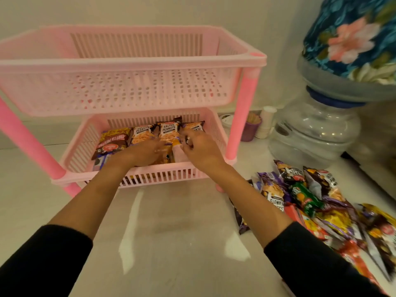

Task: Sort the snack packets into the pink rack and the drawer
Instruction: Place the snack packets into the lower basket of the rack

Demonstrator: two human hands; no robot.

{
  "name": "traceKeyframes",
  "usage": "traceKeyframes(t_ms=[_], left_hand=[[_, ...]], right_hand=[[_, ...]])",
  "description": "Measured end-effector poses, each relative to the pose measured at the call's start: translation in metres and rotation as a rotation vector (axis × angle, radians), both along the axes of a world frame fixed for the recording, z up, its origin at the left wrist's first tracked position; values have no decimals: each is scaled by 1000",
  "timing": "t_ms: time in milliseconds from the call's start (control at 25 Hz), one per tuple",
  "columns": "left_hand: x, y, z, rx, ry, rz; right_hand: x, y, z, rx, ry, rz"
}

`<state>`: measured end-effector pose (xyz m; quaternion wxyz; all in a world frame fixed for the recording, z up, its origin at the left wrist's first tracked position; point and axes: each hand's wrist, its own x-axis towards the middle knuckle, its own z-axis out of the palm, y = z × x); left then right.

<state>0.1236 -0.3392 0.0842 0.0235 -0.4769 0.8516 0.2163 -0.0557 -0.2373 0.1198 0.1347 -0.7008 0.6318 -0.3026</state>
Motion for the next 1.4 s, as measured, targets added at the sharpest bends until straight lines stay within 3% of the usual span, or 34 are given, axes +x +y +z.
traceKeyframes(t_ms=[120,200,280,360,440,720,880,1000,1080,1160,1280,1400], left_hand=[[-26,53,15,-144,195,202],[-41,88,16,-329,173,190],[-50,114,7,-470,107,188],[-53,131,-10,-599,48,177],[-51,141,-25,-708,-13,127],[-50,143,-23,-637,-90,104],[-48,137,-16,-595,-3,128],[-43,124,-3,-417,125,150],[-39,114,10,-253,261,166],[-36,104,19,-160,257,143],[-36,94,23,-91,119,139],[-36,90,16,-151,72,115]], right_hand=[[-24,52,-8,-291,-68,7],[-53,81,-22,-288,-44,-147],[-91,104,-38,-99,-4,-386],[-124,121,-52,236,46,-605],[-139,134,-64,545,80,-671],[-142,125,-90,665,134,-711],[-136,129,-95,442,7,-800],[-129,141,-80,131,-290,-718],[-117,146,-62,1,-362,-578],[-93,146,-35,-58,-383,-352],[-49,125,3,-138,-302,-17],[-14,76,25,-216,-127,77]])
